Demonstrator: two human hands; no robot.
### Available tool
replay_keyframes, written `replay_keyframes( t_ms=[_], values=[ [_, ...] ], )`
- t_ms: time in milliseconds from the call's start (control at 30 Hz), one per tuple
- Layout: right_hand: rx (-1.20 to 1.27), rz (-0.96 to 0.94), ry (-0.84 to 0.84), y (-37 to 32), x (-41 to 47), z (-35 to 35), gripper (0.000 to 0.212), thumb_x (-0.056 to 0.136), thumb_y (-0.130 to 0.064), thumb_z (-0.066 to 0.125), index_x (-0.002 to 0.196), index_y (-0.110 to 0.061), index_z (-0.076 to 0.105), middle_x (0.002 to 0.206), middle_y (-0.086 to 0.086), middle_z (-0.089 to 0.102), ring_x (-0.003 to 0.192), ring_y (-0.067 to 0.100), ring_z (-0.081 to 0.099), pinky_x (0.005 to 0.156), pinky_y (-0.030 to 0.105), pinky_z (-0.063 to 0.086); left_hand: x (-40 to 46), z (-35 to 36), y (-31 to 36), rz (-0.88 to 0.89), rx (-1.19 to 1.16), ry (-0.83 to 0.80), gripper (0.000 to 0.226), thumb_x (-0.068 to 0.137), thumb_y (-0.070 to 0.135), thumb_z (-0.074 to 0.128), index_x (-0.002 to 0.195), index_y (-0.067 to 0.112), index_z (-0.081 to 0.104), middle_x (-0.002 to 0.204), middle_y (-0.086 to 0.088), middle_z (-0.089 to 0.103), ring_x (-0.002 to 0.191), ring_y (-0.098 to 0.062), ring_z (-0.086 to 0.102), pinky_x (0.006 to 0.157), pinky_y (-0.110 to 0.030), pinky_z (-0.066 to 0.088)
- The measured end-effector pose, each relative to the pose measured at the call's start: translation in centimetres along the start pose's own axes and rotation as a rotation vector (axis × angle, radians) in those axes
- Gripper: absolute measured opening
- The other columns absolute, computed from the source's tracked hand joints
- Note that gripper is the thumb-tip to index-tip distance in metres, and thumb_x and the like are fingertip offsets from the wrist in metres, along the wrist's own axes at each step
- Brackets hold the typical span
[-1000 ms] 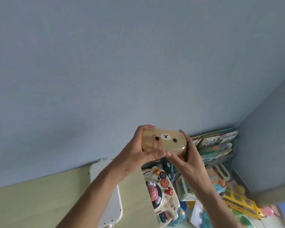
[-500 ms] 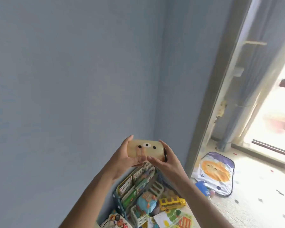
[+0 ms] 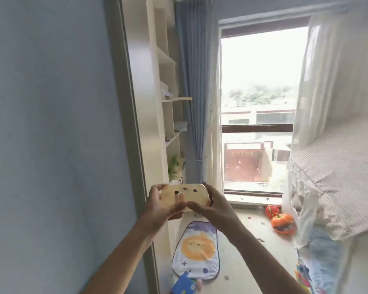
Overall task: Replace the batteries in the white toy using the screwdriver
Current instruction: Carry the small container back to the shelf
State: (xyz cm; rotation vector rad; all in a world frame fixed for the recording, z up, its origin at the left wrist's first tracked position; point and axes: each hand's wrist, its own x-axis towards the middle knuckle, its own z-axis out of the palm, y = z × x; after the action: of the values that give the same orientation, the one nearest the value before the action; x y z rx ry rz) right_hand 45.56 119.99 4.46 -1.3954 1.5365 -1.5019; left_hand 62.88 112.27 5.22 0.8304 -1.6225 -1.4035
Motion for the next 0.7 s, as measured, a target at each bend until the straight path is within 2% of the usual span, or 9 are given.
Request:
replay_keyframes(
  t_ms=[67,133,200,300,367,433,500,567,700],
  values=[
    [-0.016,-0.007,0.033,1.2,2.7,-4.2,0.068,0.081,-0.030,0.082,0.137,-0.032,0.043,0.110,-0.008,0.065,0.105,0.015,0.067,0.071,0.013,0.057,4.2,3.9,-0.1,0.008,-0.014,-0.010,0.081,0.066,0.020,0.092,0.131,0.020,0.044,0.125,-0.010,0.062,0.101,-0.030,0.073,0.074,-0.033,0.063],
    [-0.028,-0.005,0.054,2.8,5.9,-8.5,0.067,0.081,-0.030,0.082,0.137,-0.030,0.045,0.109,-0.006,0.067,0.102,0.016,0.069,0.066,0.012,0.056,8.4,7.6,-0.5,0.021,-0.031,-0.018,0.080,0.068,0.019,0.091,0.133,0.020,0.046,0.125,-0.010,0.062,0.102,-0.030,0.072,0.078,-0.036,0.064],
    [-0.046,-0.002,0.074,4.5,9.5,-11.9,0.076,0.079,-0.031,0.084,0.144,-0.021,0.045,0.112,-0.004,0.069,0.101,0.015,0.071,0.072,0.015,0.057,12.2,10.6,-0.9,0.021,-0.042,-0.026,0.080,0.069,0.019,0.090,0.135,0.020,0.046,0.128,-0.009,0.060,0.104,-0.030,0.071,0.081,-0.037,0.063],
    [-0.070,0.010,0.072,7.0,14.8,-15.6,0.091,0.077,-0.034,0.085,0.153,-0.021,0.036,0.124,0.001,0.067,0.109,0.017,0.069,0.080,0.017,0.057,17.9,13.8,-2.1,0.031,-0.024,-0.040,0.084,0.071,0.020,0.088,0.142,0.020,0.042,0.130,-0.006,0.057,0.108,-0.028,0.069,0.083,-0.035,0.063],
    [-0.085,-0.002,0.075,8.8,18.8,-17.3,0.090,0.077,-0.033,0.084,0.152,-0.020,0.036,0.122,-0.001,0.066,0.108,0.016,0.068,0.073,0.011,0.055,22.2,15.1,-3.1,0.053,0.022,-0.044,0.097,0.066,0.033,0.091,0.147,0.023,0.038,0.133,-0.005,0.055,0.115,-0.030,0.066,0.092,-0.042,0.060],
    [-0.096,-0.001,0.072,10.4,23.0,-18.6,0.087,0.079,-0.032,0.083,0.152,-0.019,0.037,0.117,-0.004,0.065,0.106,0.015,0.067,0.068,0.007,0.052,26.5,15.9,-3.9,0.064,0.069,-0.034,0.118,0.051,0.053,0.093,0.150,0.026,0.035,0.137,-0.001,0.050,0.124,-0.032,0.060,0.100,-0.049,0.054],
    [-0.113,0.011,0.065,12.0,27.8,-19.5,0.088,0.079,-0.034,0.082,0.152,-0.018,0.036,0.121,-0.002,0.065,0.107,0.016,0.065,0.073,0.011,0.051,31.3,16.2,-4.7,0.074,0.098,-0.027,0.133,0.039,0.064,0.092,0.152,0.026,0.033,0.141,-0.001,0.049,0.128,-0.032,0.056,0.104,-0.051,0.051],
    [-0.128,0.006,0.075,13.3,32.8,-20.1,0.089,0.079,-0.035,0.082,0.152,-0.017,0.036,0.123,-0.001,0.066,0.102,0.014,0.066,0.077,0.016,0.052,36.5,16.3,-5.7,0.103,0.108,-0.028,0.128,0.047,0.056,0.092,0.154,0.022,0.031,0.143,-0.005,0.052,0.128,-0.030,0.056,0.105,-0.050,0.050],
    [-0.125,-0.013,0.060,16.1,44.1,-21.3,0.073,0.082,-0.029,0.081,0.144,-0.018,0.046,0.104,-0.019,0.066,0.084,-0.008,0.064,0.060,0.007,0.050,47.7,16.5,-7.2,0.135,0.081,-0.020,0.116,0.057,0.037,0.088,0.155,0.016,0.029,0.129,-0.003,0.055,0.122,-0.029,0.060,0.101,-0.049,0.054]
  ],
)
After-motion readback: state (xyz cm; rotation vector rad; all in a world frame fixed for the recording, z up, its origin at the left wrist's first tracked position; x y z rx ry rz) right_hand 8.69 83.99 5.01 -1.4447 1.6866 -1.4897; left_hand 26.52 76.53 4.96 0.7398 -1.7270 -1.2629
